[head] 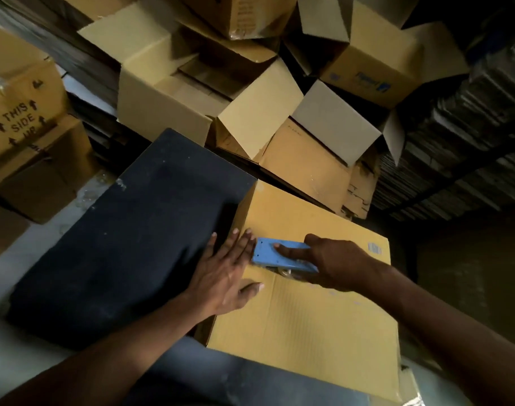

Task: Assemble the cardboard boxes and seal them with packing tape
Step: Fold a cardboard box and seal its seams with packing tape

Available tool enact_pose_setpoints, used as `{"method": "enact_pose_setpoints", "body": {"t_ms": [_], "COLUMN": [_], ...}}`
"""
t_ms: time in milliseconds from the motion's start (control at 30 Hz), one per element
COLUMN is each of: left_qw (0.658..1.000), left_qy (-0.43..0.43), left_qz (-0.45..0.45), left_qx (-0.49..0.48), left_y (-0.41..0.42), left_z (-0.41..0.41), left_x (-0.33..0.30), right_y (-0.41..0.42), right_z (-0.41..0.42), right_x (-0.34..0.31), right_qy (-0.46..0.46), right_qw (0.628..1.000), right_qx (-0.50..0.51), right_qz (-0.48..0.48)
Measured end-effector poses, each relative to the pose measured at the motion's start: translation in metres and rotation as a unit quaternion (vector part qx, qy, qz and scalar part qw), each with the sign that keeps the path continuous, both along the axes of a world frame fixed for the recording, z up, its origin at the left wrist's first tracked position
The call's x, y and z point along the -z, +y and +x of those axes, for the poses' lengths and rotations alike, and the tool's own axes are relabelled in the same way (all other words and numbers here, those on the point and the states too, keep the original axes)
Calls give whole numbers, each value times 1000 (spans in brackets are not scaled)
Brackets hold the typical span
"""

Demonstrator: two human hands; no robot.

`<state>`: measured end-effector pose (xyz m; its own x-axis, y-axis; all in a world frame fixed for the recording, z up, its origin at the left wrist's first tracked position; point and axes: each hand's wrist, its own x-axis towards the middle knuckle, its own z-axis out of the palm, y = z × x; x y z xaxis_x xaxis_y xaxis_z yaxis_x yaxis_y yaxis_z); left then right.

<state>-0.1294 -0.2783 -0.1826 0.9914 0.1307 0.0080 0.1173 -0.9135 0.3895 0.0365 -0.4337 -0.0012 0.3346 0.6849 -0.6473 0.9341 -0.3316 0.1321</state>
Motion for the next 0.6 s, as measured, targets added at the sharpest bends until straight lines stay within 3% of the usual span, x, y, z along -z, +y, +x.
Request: {"method": "enact_pose_setpoints", "body": {"t_ms": [600], "left_qw": [992], "left_qy": [93], "left_qz": [81], "left_qx": [26], "left_y": [-6], "left_z": [7], "left_x": [-18], "right_y": [-97], "right_z": [27], "right_x": [-14], "right_qy": [-37], "right_qw": [999], "right_qx": [11], "right_qz": [33]}}
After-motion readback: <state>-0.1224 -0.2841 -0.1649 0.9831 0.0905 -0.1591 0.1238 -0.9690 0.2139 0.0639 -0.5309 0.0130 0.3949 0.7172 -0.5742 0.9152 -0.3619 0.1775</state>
